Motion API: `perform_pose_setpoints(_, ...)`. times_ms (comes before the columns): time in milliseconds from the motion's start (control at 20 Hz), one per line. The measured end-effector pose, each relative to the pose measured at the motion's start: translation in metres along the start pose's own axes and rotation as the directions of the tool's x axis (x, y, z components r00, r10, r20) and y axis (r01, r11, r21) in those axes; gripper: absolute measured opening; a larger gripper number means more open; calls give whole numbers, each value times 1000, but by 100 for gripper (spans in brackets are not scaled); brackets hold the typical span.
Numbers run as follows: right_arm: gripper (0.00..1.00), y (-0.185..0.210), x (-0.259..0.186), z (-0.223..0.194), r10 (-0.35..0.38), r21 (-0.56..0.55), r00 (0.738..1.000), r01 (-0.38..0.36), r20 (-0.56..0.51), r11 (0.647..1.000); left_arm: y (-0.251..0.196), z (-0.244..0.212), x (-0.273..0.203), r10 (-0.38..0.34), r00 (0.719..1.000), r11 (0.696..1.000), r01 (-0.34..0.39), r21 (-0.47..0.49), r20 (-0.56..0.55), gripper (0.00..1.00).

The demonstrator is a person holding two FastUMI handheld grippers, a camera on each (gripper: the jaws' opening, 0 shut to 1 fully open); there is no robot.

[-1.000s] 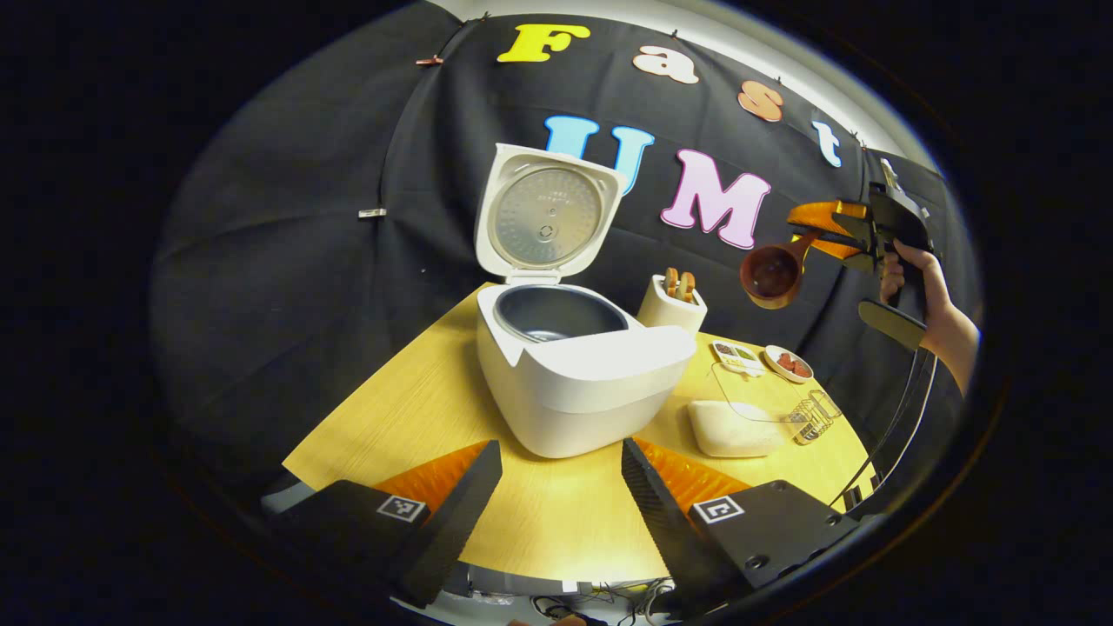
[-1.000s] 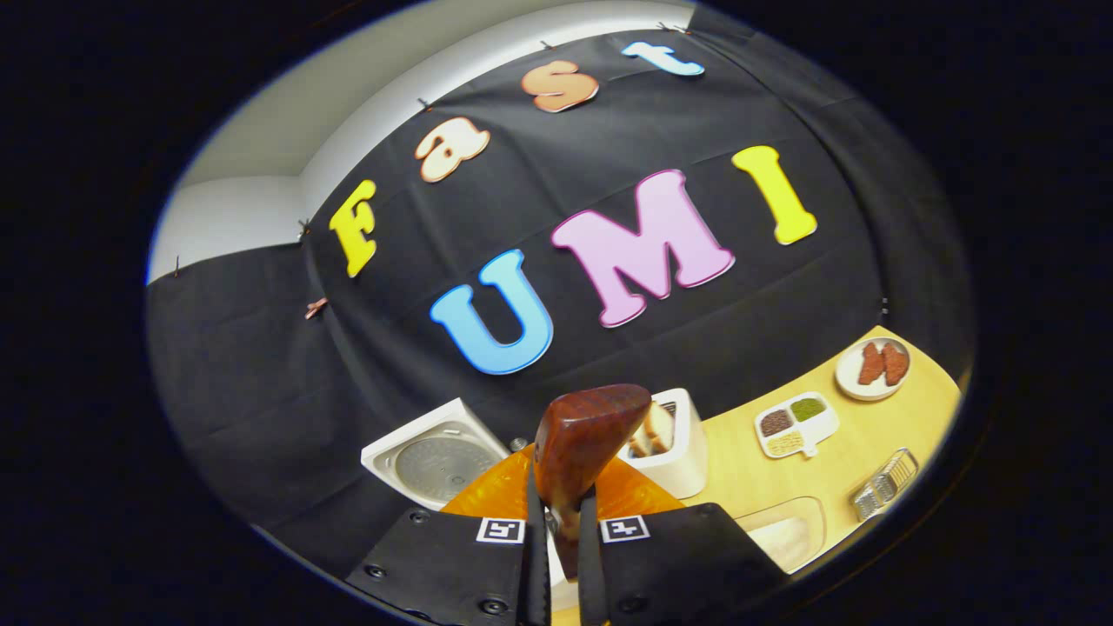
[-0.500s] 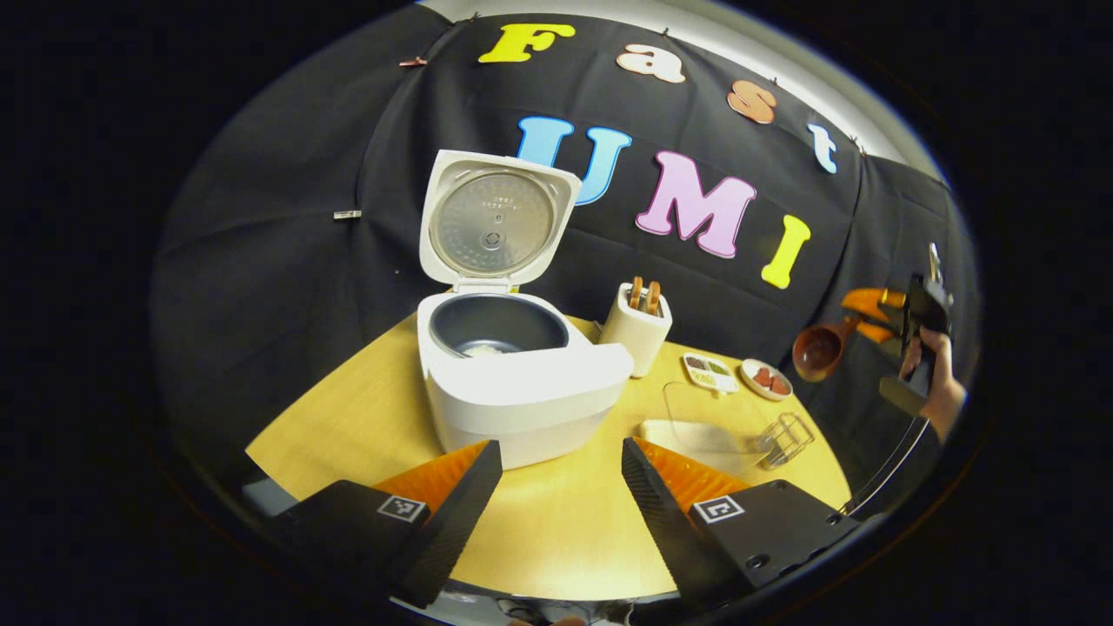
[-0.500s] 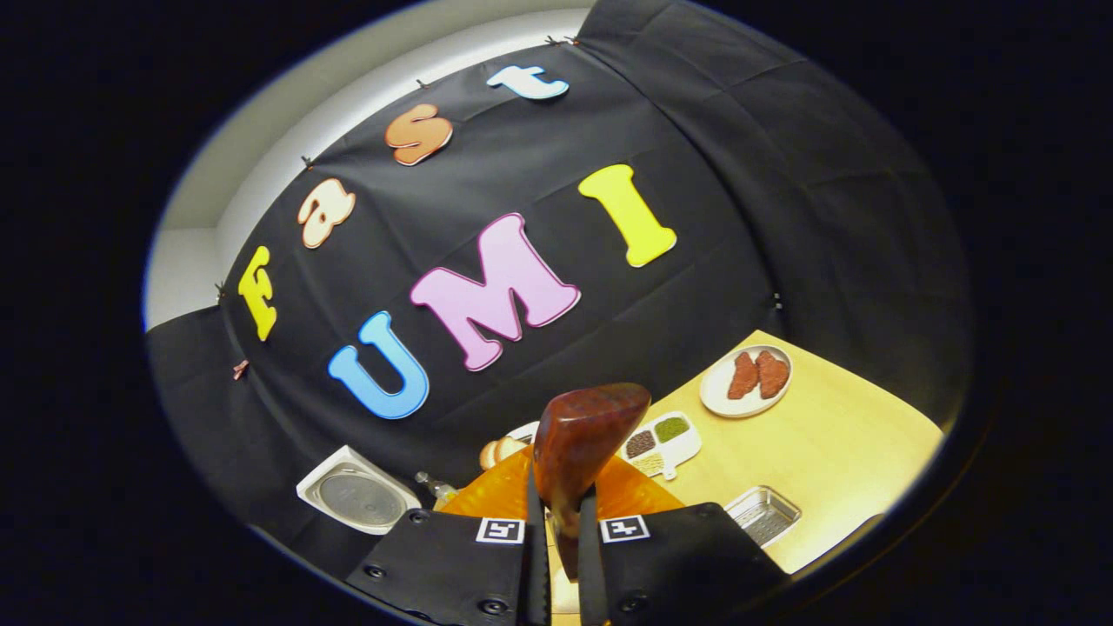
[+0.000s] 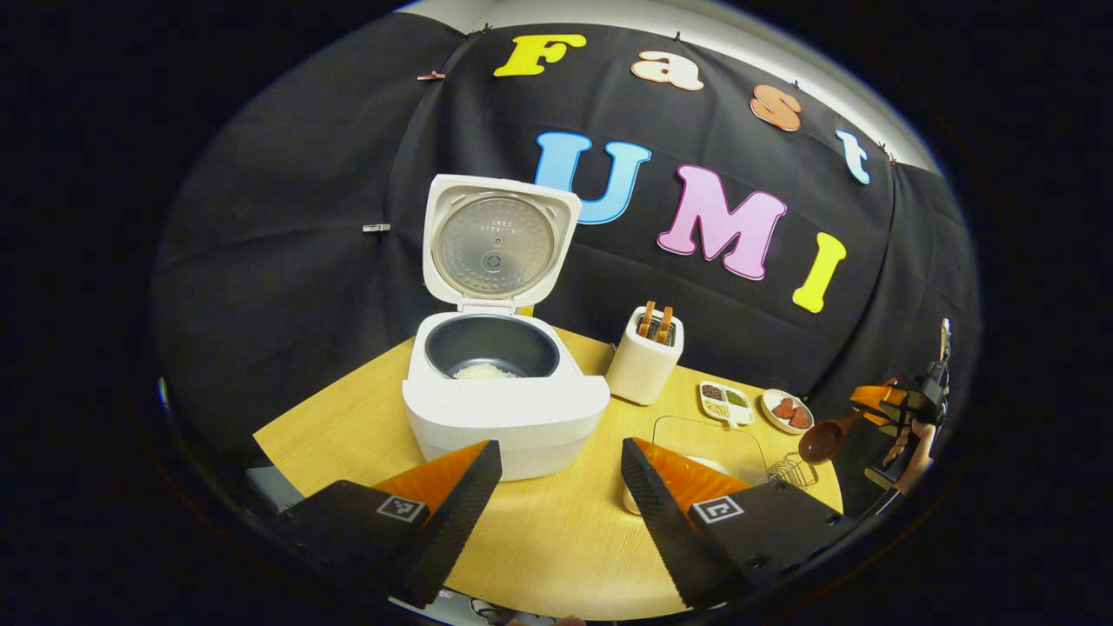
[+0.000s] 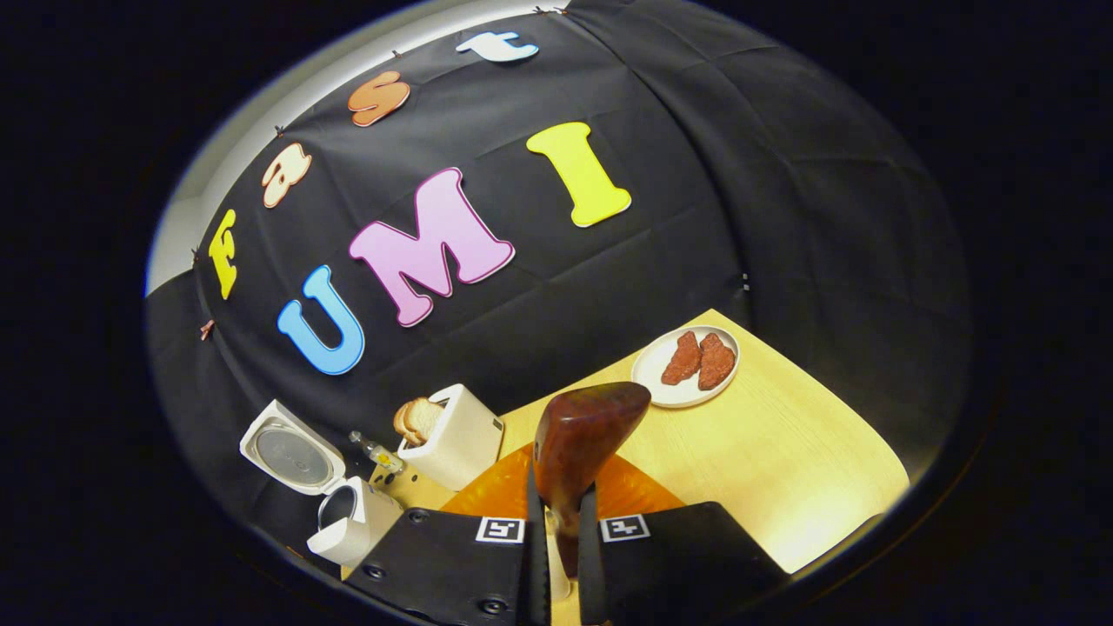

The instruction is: Close the left gripper, press the button to open the rice cooker; take a wooden spoon from the chopstick holder with the right hand, scoop a spoonful of rice and pour it into the rice cooker, then put the wooden spoon back into the chopstick holder.

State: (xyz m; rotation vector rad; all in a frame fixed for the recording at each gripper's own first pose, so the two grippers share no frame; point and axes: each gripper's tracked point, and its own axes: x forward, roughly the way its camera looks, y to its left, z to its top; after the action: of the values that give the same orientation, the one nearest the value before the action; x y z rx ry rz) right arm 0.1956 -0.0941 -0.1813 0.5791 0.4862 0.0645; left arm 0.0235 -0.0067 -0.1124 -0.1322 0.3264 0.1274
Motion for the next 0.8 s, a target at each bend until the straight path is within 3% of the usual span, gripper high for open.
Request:
perform_pose_setpoints(450, 17, -52, 27, -32, -50, 2, 996, 50, -81, 999, -26, 4, -10, 86, 996, 996, -87, 10, 25, 96)
perform_pose_setpoints(800, 18, -73, 46, -70, -146, -12, 978, 145, -149, 989, 7, 65, 0, 163, 980, 986, -164, 1, 114, 96)
